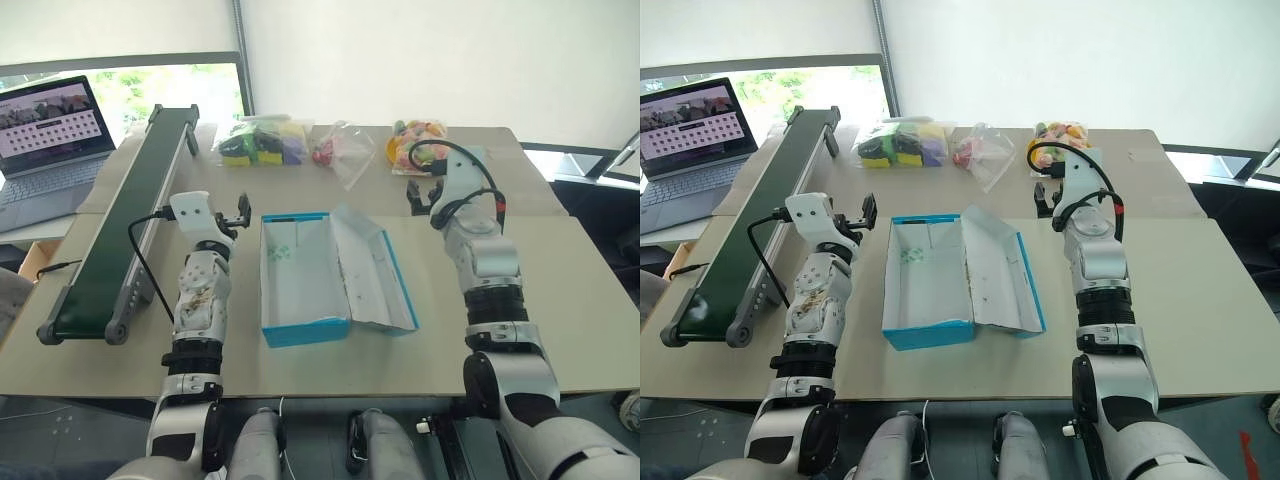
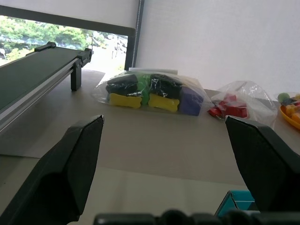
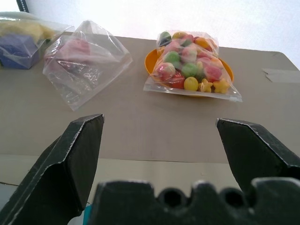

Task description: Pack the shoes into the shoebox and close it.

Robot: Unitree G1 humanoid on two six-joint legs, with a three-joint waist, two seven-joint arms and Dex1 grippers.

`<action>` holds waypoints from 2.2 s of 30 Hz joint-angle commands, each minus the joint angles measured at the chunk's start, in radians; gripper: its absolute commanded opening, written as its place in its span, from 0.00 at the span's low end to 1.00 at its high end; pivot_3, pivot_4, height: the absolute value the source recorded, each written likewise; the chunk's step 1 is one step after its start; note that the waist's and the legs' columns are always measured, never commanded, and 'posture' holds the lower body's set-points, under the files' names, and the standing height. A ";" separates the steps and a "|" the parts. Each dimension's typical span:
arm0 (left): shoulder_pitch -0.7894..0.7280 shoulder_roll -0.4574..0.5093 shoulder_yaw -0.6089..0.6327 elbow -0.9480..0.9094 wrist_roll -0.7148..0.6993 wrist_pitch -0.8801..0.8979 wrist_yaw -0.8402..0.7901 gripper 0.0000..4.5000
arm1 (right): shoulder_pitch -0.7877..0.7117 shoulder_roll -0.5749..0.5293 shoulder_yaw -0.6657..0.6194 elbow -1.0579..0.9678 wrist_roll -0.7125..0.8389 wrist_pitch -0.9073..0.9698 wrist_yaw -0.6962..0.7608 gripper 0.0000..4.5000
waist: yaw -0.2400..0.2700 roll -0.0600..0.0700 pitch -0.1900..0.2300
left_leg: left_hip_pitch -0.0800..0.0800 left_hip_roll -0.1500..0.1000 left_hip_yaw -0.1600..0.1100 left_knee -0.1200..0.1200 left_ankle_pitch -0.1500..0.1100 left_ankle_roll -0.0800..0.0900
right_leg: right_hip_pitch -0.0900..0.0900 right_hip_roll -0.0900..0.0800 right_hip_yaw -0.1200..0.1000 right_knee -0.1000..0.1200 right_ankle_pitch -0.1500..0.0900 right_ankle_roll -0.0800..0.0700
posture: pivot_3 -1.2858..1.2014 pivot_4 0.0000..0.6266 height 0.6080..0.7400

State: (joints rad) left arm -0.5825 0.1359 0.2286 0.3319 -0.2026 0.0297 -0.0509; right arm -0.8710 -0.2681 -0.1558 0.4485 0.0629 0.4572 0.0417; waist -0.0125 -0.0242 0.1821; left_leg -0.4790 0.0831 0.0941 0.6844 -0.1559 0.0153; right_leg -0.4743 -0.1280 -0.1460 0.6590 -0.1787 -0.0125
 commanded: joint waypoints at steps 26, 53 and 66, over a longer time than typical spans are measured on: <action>0.286 0.399 0.294 -0.262 -0.185 0.499 -0.127 0.98 | 0.194 -0.027 0.476 -0.553 0.234 0.196 0.685 1.00 | 0.019 0.000 0.001 | 0.001 0.001 -0.006 -0.001 -0.005 -0.009 | 0.000 0.000 -0.003 -0.002 -0.002 -0.002 | 0.52 0.24 0.55; 0.283 0.423 0.277 -0.255 -0.153 0.530 -0.115 0.98 | 0.212 0.082 0.389 -0.547 0.212 0.240 0.517 1.00 | 0.023 0.000 0.001 | 0.001 0.001 -0.004 -0.003 -0.005 -0.009 | 0.000 0.000 -0.003 -0.002 -0.002 -0.003 | 0.52 0.24 0.55; 0.242 0.409 0.271 -0.185 -0.128 0.496 -0.094 0.98 | 0.222 0.091 0.389 -0.563 0.207 0.255 0.495 1.00 | 0.024 0.000 0.001 | 0.001 0.001 -0.004 -0.004 -0.005 -0.009 | 0.000 0.000 -0.003 -0.003 -0.002 -0.003 | 0.52 0.24 0.55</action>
State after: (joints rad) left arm -0.3168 0.5391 0.4900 0.1494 -0.3363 0.5615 -0.1503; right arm -0.6443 -0.1831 0.2559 -0.0719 0.2586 0.7128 0.5398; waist 0.0112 -0.0241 0.1827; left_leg -0.4777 0.0839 0.0898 0.6809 -0.1610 0.0063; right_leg -0.4747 -0.1283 -0.1492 0.6564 -0.1806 -0.0150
